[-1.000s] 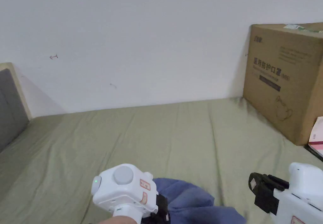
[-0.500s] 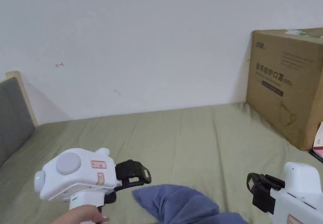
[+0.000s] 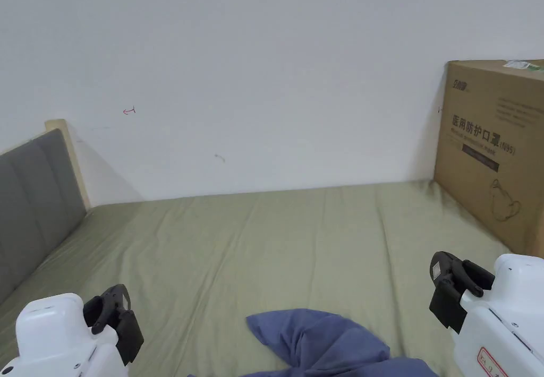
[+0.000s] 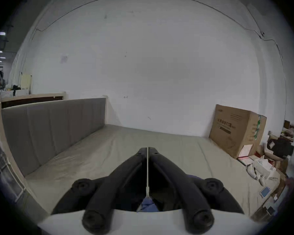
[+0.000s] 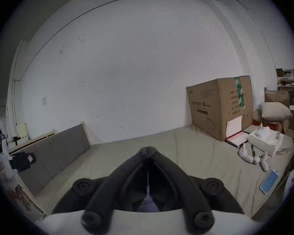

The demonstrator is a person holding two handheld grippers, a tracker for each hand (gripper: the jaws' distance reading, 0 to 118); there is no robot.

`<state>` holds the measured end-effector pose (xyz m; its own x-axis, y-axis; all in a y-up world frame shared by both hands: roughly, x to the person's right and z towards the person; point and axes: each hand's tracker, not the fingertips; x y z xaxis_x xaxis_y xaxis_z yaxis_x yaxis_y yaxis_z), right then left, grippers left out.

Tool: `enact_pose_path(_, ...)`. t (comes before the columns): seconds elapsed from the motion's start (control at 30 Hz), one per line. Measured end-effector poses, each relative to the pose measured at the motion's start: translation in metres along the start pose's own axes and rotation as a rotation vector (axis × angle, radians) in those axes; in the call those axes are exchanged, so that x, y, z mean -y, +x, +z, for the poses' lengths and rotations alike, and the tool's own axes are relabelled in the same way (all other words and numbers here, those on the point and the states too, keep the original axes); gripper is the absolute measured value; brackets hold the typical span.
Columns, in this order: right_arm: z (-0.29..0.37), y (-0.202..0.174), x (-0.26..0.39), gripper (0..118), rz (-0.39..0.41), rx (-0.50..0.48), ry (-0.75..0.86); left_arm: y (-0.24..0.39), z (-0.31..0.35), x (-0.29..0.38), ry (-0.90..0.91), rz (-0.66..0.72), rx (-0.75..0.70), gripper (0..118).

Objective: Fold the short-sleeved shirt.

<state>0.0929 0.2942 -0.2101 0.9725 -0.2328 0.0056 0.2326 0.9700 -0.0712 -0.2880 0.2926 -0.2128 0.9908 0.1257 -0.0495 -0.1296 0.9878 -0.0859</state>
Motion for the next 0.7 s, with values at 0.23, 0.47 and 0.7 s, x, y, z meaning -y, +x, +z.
enact_pose_path(0.23, 0.004, -0.012, -0.001, 0, 0.049, -0.010, 0.012, -0.002, 0.004, 0.002, 0.004, -0.029, 0.010, 1)
enact_pose_path(0.47, -0.001, -0.009, -0.001, 0, 0.027, -0.018, -0.002, 0.004, 0.000, 0.002, -0.036, -0.030, 0.026, 1)
enact_pose_path(0.7, -0.009, -0.005, 0.008, 0, 0.034, -0.056, -0.079, -0.010, -0.147, 0.002, -0.773, 0.167, 0.236, 1)
